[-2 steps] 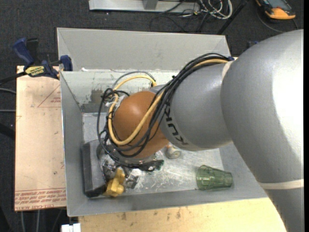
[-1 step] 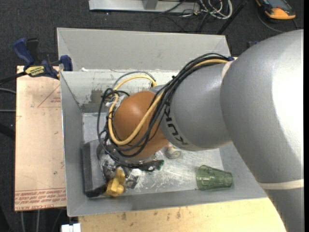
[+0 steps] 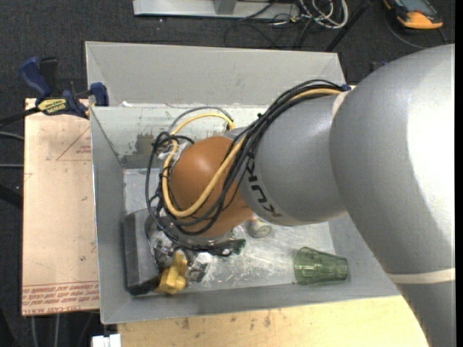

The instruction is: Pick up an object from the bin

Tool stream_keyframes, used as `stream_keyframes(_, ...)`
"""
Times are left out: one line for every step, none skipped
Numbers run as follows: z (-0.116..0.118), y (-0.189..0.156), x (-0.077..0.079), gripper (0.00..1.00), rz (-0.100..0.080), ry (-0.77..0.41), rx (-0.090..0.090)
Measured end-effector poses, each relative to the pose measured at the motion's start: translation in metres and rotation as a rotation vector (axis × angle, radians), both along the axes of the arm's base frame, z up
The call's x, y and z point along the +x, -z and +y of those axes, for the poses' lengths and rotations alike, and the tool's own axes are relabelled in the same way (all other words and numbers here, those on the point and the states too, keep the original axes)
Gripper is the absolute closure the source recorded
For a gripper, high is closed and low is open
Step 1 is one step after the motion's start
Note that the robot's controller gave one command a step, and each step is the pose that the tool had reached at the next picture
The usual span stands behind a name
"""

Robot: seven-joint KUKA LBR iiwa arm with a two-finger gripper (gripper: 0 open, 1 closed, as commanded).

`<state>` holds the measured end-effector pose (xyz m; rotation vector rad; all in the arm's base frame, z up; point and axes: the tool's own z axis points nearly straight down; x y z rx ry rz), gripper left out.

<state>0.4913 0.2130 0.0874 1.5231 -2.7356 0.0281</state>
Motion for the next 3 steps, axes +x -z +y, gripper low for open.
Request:
stream_keyframes(-0.0002,0.0001,0.0000,1.00,0.000,0.000,0.000)
stream_keyframes(-0.0003,0.0002,0.0001,1.00,0.000,0.001,0.000)
stream_keyframes(-0.0004,0.0003,0.0001,1.00,0.000,0.001,0.000)
